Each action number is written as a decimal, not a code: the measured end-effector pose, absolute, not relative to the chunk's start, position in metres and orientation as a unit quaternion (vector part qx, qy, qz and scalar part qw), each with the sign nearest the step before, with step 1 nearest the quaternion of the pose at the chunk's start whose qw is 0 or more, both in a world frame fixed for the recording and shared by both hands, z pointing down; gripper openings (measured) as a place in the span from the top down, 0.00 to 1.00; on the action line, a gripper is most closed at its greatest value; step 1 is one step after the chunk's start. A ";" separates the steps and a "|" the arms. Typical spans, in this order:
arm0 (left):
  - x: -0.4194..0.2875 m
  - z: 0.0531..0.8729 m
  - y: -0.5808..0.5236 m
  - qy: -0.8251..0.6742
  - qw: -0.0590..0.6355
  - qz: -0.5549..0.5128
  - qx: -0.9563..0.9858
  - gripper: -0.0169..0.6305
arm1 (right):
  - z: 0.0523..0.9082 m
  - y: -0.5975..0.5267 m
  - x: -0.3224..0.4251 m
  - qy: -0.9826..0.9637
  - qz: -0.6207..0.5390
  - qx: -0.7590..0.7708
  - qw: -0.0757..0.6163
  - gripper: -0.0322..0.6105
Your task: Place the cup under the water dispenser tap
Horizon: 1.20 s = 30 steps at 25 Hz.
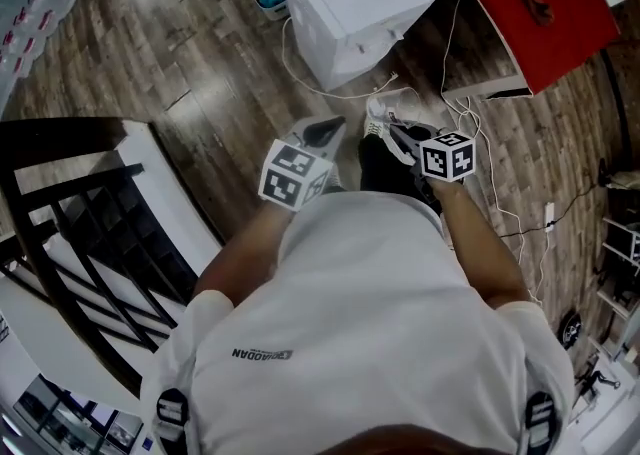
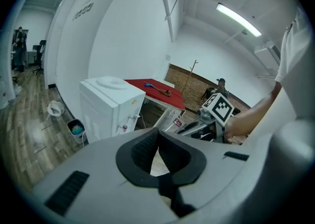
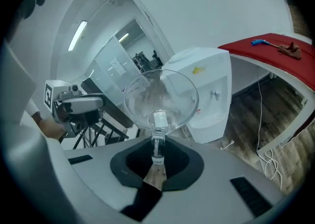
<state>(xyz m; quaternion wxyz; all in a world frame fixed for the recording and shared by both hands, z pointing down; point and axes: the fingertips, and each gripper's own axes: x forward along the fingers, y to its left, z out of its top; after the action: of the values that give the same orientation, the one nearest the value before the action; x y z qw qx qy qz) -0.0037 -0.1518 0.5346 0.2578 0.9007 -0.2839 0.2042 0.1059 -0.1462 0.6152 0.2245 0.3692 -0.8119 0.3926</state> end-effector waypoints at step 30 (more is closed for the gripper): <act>-0.029 0.640 -0.176 -0.410 0.406 0.280 0.767 0.98 | 0.929 -0.326 0.110 -0.782 0.185 0.319 0.503 0.89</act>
<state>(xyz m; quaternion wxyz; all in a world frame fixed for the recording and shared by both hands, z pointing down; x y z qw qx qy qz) -0.0289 -0.1763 0.6400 0.4063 0.7669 -0.4103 0.2800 0.1102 -0.3260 0.9294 0.5028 0.3186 -0.7819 0.1852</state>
